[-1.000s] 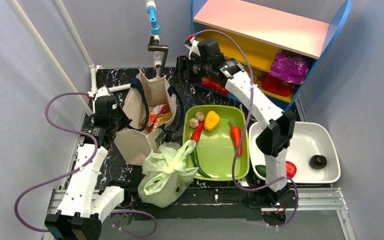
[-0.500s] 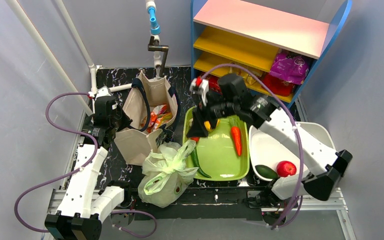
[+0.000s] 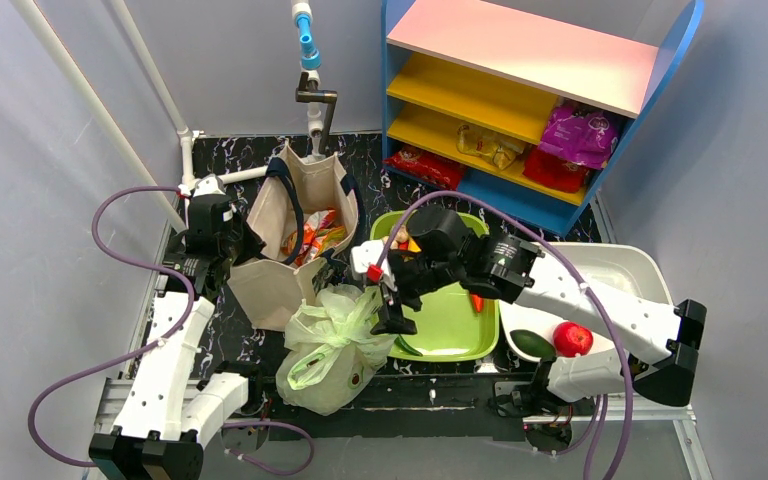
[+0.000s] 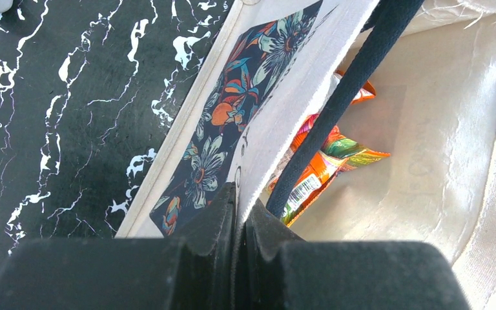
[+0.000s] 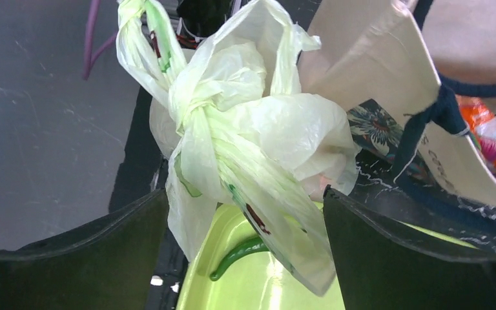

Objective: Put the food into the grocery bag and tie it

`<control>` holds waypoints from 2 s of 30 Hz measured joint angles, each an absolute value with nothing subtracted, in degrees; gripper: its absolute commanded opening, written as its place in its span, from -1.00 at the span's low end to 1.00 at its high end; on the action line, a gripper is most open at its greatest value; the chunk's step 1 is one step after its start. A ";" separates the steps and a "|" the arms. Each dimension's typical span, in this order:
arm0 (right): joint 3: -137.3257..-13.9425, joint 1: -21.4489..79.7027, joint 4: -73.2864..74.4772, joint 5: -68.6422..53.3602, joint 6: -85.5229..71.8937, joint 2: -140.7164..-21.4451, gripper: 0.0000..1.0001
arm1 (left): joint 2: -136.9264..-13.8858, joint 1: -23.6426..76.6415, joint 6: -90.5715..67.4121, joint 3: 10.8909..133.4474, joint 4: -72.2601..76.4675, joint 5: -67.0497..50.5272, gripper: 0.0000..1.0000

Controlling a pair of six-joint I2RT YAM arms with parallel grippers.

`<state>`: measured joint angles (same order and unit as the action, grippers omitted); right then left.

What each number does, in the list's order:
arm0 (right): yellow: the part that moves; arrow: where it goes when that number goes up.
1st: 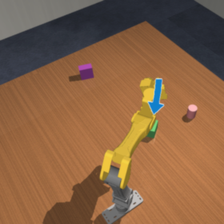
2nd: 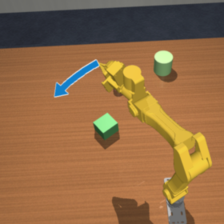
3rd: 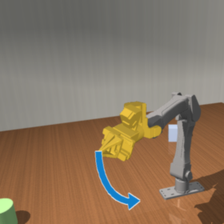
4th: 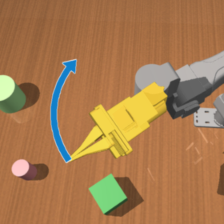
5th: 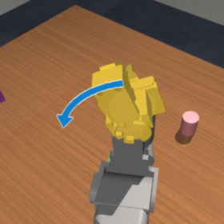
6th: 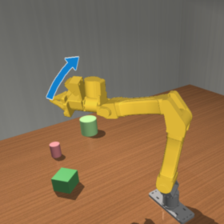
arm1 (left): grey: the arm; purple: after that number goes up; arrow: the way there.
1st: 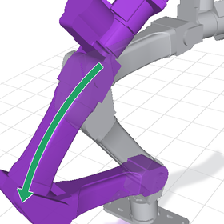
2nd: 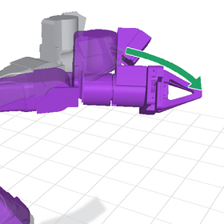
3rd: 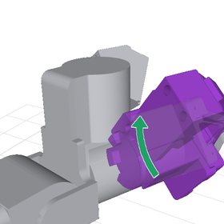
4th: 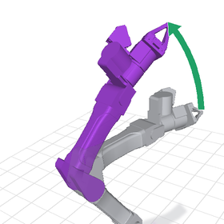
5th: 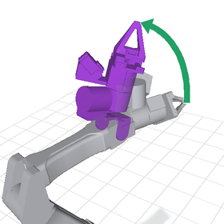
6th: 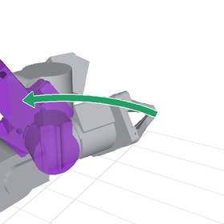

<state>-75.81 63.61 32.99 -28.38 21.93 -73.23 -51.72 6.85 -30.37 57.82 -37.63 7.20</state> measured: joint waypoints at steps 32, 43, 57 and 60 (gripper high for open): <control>-76.23 72.51 31.68 -21.37 24.77 -90.06 -0.97 | -49.58 6.85 -29.43 57.91 -41.15 6.59 -1.00; -84.01 72.51 35.88 -17.82 23.68 -86.87 -0.97 | -47.51 6.85 -29.12 57.91 -43.20 6.59 -1.00; -85.80 72.51 22.79 -7.60 20.75 -73.69 -0.97 | -47.20 6.98 -28.53 57.91 -43.46 6.13 -1.00; -86.32 72.53 18.68 -4.99 21.19 -73.19 -0.97 | -47.22 7.42 -28.29 57.91 -43.48 6.13 -1.00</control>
<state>-86.32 72.53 18.68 -4.99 21.19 -73.19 -47.22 7.42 -28.29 57.91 -43.48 6.13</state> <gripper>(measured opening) 0.062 0.054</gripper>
